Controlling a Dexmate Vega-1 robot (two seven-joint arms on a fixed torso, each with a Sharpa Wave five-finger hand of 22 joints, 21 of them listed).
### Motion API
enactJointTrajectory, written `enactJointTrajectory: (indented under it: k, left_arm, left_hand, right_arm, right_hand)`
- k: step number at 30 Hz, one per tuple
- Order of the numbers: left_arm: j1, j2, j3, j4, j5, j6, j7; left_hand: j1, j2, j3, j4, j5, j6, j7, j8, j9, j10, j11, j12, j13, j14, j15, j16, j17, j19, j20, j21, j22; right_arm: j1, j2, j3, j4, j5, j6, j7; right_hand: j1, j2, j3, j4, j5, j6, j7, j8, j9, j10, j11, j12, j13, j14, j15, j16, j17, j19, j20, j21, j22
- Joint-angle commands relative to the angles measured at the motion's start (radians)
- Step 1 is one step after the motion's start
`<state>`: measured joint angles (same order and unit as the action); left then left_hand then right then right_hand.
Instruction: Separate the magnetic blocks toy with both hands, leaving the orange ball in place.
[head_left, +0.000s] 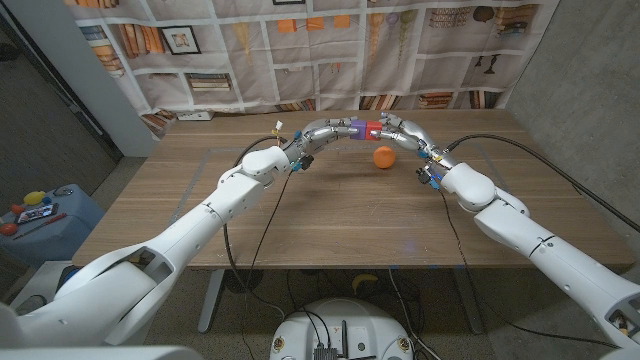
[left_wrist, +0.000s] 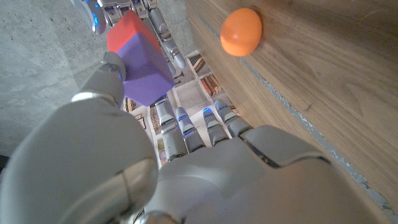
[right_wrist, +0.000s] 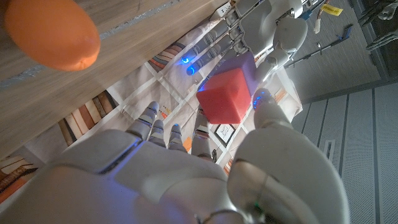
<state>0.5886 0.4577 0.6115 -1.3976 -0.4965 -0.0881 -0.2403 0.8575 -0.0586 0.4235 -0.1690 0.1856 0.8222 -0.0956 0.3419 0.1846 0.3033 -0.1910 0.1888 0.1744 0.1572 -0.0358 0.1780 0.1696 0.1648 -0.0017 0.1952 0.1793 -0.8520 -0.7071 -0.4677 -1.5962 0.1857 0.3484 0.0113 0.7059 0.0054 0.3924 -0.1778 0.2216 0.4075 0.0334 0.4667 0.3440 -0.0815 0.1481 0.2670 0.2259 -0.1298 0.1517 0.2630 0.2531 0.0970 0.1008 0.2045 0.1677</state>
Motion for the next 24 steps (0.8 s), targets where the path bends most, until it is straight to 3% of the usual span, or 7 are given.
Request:
enactJointTrajectory:
  k: [1,11,24]
  left_arm:
    - [0.000,-0.005,0.002,0.003,-0.003,0.002,0.001]
    - [-0.001,-0.009,0.004,0.011,-0.004,-0.009,-0.009]
    - [-0.011,-0.017,0.007,0.028,-0.005,-0.013,-0.020]
  left_hand:
    - [0.061,0.064,-0.005,-0.001,0.009,0.272,-0.009,0.011,0.036,0.000,0.002,0.002,0.004,-0.001,-0.046,0.004,0.002,0.003,0.005,0.006,0.001]
    - [0.063,0.064,-0.007,-0.001,0.009,0.276,-0.010,0.012,0.037,0.001,-0.003,0.003,0.004,0.000,-0.049,0.004,0.002,0.004,0.003,0.007,0.001]
    - [0.066,0.065,-0.013,-0.001,0.009,0.276,-0.010,0.013,0.038,0.002,0.001,0.003,0.003,0.001,-0.049,0.004,0.002,0.004,0.004,0.007,0.001]
  right_arm:
    - [-0.014,0.006,0.005,-0.033,-0.043,-0.026,-0.055]
    - [-0.024,0.010,0.008,-0.059,-0.070,-0.065,-0.096]
    - [-0.030,0.027,0.009,-0.069,-0.096,-0.091,-0.149]
  right_hand:
    - [0.031,-0.005,0.008,0.001,-0.004,0.045,-0.006,0.028,0.014,0.034,-0.004,0.015,0.002,0.031,-0.002,0.013,0.005,0.036,-0.007,0.008,0.002]
    - [0.057,-0.005,0.011,0.004,-0.006,0.105,-0.014,0.069,0.034,0.078,0.001,0.024,0.002,0.068,-0.007,0.025,0.008,0.079,-0.008,0.012,0.003]
    - [0.117,0.016,0.024,0.003,-0.007,0.209,-0.052,0.139,0.069,0.145,-0.038,0.033,-0.001,0.119,-0.047,0.044,0.015,0.141,-0.039,0.015,0.003]
